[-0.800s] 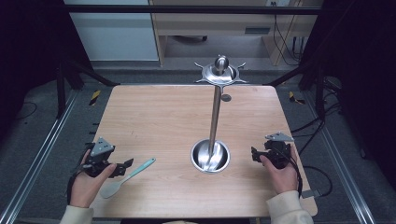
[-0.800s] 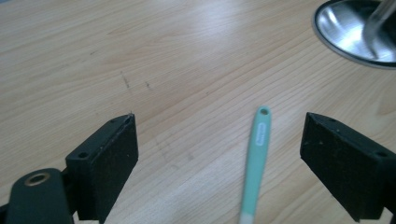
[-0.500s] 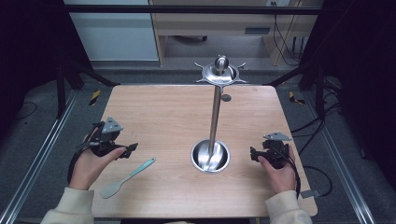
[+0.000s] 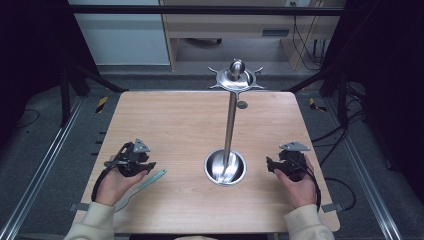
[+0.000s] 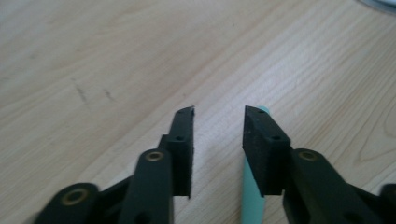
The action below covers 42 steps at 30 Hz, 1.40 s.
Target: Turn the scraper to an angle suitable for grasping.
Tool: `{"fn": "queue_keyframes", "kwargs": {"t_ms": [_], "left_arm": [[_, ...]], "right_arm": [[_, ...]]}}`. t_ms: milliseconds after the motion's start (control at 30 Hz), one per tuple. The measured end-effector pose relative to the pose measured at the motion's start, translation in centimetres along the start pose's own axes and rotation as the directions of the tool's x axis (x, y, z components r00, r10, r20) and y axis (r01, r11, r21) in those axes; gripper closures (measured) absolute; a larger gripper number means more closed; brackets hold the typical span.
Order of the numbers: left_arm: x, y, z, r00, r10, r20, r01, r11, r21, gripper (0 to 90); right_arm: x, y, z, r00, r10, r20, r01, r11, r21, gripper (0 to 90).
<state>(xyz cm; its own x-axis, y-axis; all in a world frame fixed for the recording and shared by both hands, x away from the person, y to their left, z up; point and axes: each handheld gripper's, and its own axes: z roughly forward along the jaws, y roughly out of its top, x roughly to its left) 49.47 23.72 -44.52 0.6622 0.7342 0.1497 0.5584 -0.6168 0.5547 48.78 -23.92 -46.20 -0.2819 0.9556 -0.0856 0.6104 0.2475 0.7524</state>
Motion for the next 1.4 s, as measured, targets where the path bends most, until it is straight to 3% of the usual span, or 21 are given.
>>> {"fn": "queue_keyframes", "kwargs": {"t_ms": [100,233,367,500,1167,1333,1400], "left_arm": [[-0.3,-0.3,1.0,0.9996,0.027,-0.004,-0.027,0.9992,0.030,74.5],[-0.6,-0.6,1.7,0.9991,0.040,0.014,-0.040,0.9988,0.029,82.6],[-0.7,-0.5,1.8,0.9990,0.044,0.003,-0.044,0.9989,0.015,90.0],[-0.7,-0.4,2.1,0.9988,0.049,-0.004,-0.049,0.9986,0.021,90.0],[-1.0,-0.9,2.7,0.9964,0.069,0.049,-0.072,0.9946,0.075,90.0],[-1.3,-0.9,2.6,0.9923,0.076,0.097,-0.084,0.9934,0.078,90.0],[-2.0,-0.8,2.4,0.9842,0.108,0.141,-0.121,0.9886,0.089,90.0]], "right_arm": [[0.1,0.1,0.0,1.0000,-0.001,-0.007,0.001,1.000,-0.004,25.8],[0.2,0.2,0.1,0.9999,-0.008,-0.009,0.008,1.000,-0.003,25.8],[0.3,0.2,0.1,0.9997,-0.019,-0.016,0.019,1.000,-0.001,25.7],[0.4,0.2,0.1,0.9996,-0.022,-0.020,0.022,1.000,0.003,25.6],[0.6,0.2,0.3,0.9992,-0.029,-0.027,0.030,1.000,0.010,25.6],[0.7,0.2,0.3,0.9989,-0.036,-0.030,0.037,0.999,0.015,25.5],[0.7,0.2,0.3,0.9987,-0.038,-0.033,0.039,0.999,0.015,25.5]]}}
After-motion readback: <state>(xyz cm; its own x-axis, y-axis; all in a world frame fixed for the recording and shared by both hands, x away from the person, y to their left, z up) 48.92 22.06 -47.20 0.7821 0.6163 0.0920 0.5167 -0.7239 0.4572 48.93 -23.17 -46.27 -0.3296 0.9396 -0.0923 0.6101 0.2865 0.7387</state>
